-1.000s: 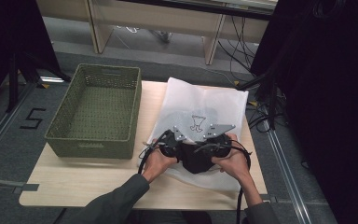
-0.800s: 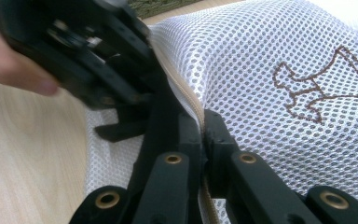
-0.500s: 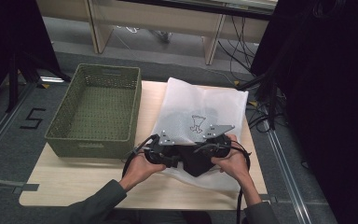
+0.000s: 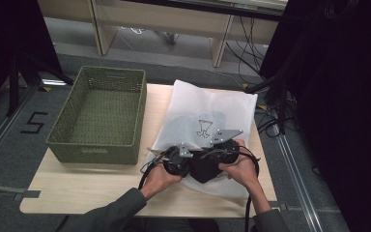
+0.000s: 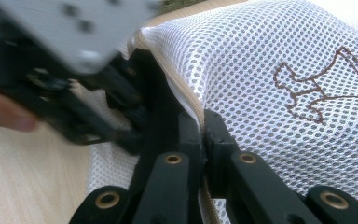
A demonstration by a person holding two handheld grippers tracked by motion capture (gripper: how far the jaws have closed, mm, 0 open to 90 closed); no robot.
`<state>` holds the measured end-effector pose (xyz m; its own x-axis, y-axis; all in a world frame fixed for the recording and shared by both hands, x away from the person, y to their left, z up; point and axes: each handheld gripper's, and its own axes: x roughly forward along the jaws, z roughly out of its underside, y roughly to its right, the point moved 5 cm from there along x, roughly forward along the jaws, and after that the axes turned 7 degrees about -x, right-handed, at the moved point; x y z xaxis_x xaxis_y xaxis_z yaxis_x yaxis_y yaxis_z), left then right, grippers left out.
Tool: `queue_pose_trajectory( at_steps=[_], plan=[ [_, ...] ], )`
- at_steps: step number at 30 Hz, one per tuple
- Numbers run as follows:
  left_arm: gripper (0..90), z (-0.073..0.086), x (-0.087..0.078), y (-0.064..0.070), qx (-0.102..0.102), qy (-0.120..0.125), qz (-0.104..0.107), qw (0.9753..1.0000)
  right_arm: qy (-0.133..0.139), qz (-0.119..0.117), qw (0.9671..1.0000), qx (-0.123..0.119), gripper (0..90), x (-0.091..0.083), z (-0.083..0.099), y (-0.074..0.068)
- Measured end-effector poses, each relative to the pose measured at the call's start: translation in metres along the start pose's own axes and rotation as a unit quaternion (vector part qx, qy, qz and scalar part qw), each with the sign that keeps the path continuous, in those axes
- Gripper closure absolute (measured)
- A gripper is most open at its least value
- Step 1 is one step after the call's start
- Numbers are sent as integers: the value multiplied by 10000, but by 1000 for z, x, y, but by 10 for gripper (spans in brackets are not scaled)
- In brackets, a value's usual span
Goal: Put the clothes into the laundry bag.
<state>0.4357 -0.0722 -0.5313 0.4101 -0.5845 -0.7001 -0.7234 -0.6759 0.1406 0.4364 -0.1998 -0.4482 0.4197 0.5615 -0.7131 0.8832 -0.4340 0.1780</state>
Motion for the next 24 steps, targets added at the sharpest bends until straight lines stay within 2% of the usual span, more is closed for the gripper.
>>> queue_pose_trajectory(
  at_steps=[2, 5, 6, 9, 15, 19, 22, 24],
  plan=[
    [825, -7, 5, -3, -161, 163, -67, 9997, 10, -11, 10000, 67, 883, -1, 1, 0],
    [843, -14, 7, -8, -138, 235, -160, 9995, 36, -17, 10000, 70, 883, -1, 2, 0],
    [845, -19, 7, -11, -176, 328, -255, 9990, 42, -16, 10000, 80, 883, -2, 2, 0],
    [852, -27, 6, -16, -393, 510, -304, 9975, 65, -39, 9999, 88, 883, -3, 2, 0],
    [851, -34, 9, -18, -500, 649, -378, 9959, 72, -72, 9999, 96, 884, -3, 2, -2],
    [840, -29, 17, -19, -340, 530, -463, 9969, 8, -108, 9999, 114, 884, -1, 5, -3],
    [800, -29, 13, -16, -294, 446, -344, 9980, 21, -97, 9999, 125, 884, -1, 5, -3],
    [738, -26, 7, -12, -141, 345, -283, 9989, 43, -92, 9999, 109, 884, -1, 5, -2]
  ],
)
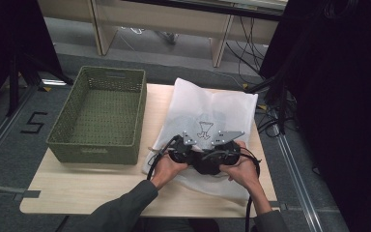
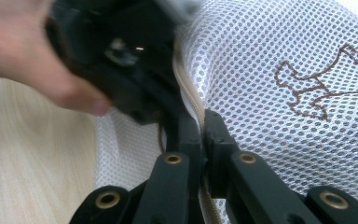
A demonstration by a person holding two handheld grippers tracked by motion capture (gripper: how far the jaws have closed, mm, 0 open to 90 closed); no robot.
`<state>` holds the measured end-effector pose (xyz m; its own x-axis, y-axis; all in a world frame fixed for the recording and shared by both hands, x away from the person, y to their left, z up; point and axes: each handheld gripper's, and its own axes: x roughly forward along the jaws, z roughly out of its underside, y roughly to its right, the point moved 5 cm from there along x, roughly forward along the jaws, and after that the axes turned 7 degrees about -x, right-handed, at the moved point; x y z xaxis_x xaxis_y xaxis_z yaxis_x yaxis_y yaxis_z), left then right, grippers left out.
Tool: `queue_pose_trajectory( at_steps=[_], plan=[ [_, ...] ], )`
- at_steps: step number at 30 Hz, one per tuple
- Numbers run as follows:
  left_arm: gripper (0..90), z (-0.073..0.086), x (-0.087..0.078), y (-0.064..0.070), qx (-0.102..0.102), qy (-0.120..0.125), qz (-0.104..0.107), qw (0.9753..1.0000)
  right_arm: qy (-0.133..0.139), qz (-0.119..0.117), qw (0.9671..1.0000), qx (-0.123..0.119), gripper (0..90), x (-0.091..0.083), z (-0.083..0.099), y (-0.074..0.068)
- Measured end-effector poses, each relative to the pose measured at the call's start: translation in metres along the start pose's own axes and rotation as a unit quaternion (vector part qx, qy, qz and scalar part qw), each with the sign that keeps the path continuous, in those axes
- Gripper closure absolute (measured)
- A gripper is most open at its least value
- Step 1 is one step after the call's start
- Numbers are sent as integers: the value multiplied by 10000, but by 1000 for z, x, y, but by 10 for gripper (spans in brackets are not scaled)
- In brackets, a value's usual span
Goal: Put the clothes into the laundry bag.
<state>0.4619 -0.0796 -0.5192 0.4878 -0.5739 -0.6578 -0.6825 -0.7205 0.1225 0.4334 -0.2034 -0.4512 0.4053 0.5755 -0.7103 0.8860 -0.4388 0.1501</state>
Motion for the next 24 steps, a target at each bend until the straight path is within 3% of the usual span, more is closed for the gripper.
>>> queue_pose_trajectory(
  at_steps=[3, 8, 11, 14, 16, 18, 21, 24],
  plan=[
    [638, 3, -13, 3, 31, -30, 161, 9999, 3, 2, 10000, 40, 883, 0, 1, 1],
    [504, 14, -38, -2, 20, -91, 259, 9996, 6, 14, 9999, 106, 884, 0, 3, 2],
    [448, 24, -53, -10, 15, -182, 182, 9997, 30, 35, 10000, 50, 883, 0, 2, 3],
    [396, 34, -66, -20, 129, -207, -65, 9997, 15, 20, 10000, 72, 884, 0, 3, 2],
    [398, 40, -72, -27, 177, -294, -234, 9991, 4, 30, 10000, 64, 883, 1, 3, 3],
    [398, 47, -73, -33, 101, -423, -321, 9985, 2, 25, 10000, 56, 883, 1, 3, 2],
    [418, 57, -60, -40, -50, -628, -334, 9975, -3, 24, 10000, 56, 883, 1, 2, 2],
    [568, 59, -48, -43, -79, -644, -246, 9976, 4, 32, 10000, 20, 883, 0, 2, 2]
  ],
)
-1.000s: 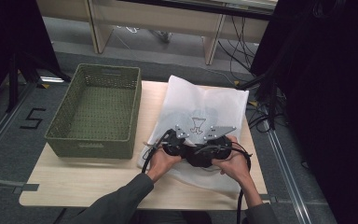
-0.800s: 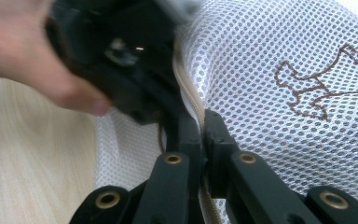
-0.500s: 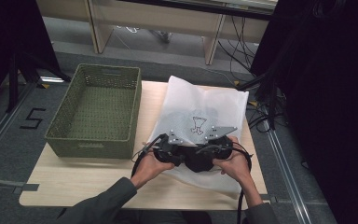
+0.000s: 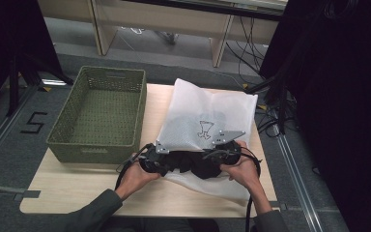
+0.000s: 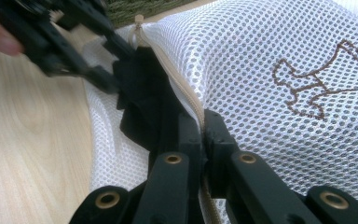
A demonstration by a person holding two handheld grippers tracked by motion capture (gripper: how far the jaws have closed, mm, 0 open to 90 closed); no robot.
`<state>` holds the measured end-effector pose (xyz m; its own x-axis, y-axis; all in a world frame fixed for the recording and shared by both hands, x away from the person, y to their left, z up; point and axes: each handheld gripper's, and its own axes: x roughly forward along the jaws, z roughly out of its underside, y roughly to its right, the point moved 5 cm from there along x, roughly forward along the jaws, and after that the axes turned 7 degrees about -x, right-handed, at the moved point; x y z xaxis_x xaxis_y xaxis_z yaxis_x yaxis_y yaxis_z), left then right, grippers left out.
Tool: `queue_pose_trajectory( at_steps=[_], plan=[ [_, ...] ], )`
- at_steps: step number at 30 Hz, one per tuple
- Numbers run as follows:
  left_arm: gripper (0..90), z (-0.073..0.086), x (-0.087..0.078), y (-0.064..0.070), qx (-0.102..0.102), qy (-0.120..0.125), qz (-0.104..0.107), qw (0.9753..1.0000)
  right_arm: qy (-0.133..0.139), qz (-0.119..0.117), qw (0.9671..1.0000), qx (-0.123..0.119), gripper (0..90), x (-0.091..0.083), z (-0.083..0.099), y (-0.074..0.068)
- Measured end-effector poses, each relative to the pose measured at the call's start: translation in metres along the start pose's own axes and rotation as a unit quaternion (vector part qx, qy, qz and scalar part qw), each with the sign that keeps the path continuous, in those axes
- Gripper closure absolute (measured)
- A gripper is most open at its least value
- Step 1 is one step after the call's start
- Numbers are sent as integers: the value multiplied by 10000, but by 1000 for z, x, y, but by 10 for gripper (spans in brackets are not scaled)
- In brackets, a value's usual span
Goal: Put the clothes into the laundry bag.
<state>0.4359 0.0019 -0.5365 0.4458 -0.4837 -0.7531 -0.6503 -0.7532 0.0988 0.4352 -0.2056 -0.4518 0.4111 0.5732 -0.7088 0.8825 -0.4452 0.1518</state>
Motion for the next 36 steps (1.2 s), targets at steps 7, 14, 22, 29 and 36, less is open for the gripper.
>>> queue_pose_trajectory(
  at_steps=[7, 14, 22, 29, 36],
  plan=[
    [817, -34, 14, 0, -104, 394, -47, 9992, -28, -58, 10000, -18, 883, 2, 0, -2],
    [817, -40, 33, -3, -231, 572, -295, 9977, -52, -72, 10000, -23, 883, 2, 2, -1],
    [583, -29, 9, 4, -102, 420, -59, 9990, -56, -71, 10000, -27, 883, 3, 2, -1],
    [432, -21, -28, 29, 222, 485, 174, 9984, -59, -60, 10000, -24, 883, 2, 1, -2],
    [499, -17, -16, 72, 296, 509, 955, 9937, 36, -15, 10000, 31, 883, -3, 2, -3]
  ],
)
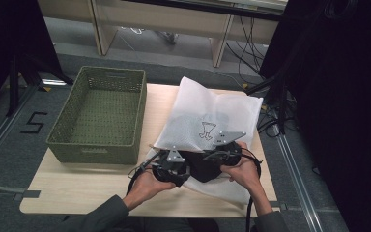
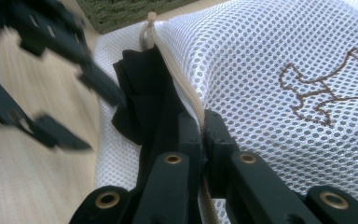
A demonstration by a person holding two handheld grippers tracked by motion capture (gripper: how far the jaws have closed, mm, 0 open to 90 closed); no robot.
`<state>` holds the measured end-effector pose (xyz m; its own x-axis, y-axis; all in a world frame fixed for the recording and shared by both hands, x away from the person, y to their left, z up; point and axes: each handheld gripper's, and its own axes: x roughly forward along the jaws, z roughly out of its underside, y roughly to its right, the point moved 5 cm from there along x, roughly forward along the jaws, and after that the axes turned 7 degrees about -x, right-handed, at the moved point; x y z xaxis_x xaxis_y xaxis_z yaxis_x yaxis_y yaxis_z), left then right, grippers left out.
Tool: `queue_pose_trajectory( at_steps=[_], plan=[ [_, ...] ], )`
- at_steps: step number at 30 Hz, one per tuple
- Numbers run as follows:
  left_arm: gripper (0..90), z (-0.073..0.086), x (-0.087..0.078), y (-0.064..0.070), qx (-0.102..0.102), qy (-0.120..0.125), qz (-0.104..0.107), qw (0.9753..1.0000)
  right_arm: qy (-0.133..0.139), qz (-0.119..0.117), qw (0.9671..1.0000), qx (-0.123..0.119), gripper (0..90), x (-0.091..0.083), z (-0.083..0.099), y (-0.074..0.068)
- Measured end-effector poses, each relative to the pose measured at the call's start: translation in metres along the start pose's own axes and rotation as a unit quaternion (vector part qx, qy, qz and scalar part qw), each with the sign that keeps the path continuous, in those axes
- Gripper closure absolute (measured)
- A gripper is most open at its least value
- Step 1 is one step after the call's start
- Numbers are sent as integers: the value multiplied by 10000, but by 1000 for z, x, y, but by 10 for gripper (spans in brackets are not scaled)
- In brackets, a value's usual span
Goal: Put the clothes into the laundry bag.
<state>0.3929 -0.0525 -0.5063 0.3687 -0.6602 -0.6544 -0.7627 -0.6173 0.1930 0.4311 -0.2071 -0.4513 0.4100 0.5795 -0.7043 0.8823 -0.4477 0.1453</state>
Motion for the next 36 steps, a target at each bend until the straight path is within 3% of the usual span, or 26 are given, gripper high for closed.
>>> queue_pose_trajectory(
  at_steps=[3, 6, 9, 14, 16, 21, 30, 36],
  plan=[
    [543, 0, 17, 11, 116, -19, 122, 9999, 115, -1, 9999, 63, 884, -7, 0, 0],
    [569, -3, 32, 18, 166, 73, 80, 9998, 158, 16, 9998, 98, 884, -10, -1, 1],
    [610, -8, 46, 18, 49, 121, 79, 9999, 162, 8, 9998, 99, 884, -10, -1, 0],
    [719, -10, 62, 13, 67, 58, -99, 9999, 205, 7, 9998, 86, 884, -12, -2, 2],
    [768, -12, 65, 9, 3, 41, -149, 9999, 221, 20, 9997, 99, 884, -13, -2, 2],
    [848, -19, 69, 0, 61, 30, -290, 9996, 247, 35, 9996, 115, 884, -15, -3, 3],
    [855, -28, 74, -7, 70, 231, -500, 9985, 222, 30, 9996, 197, 884, -16, 0, 4],
    [854, -34, 73, -8, 48, 265, -482, 9985, 210, 21, 9996, 193, 884, -16, 0, 4]
  ],
)
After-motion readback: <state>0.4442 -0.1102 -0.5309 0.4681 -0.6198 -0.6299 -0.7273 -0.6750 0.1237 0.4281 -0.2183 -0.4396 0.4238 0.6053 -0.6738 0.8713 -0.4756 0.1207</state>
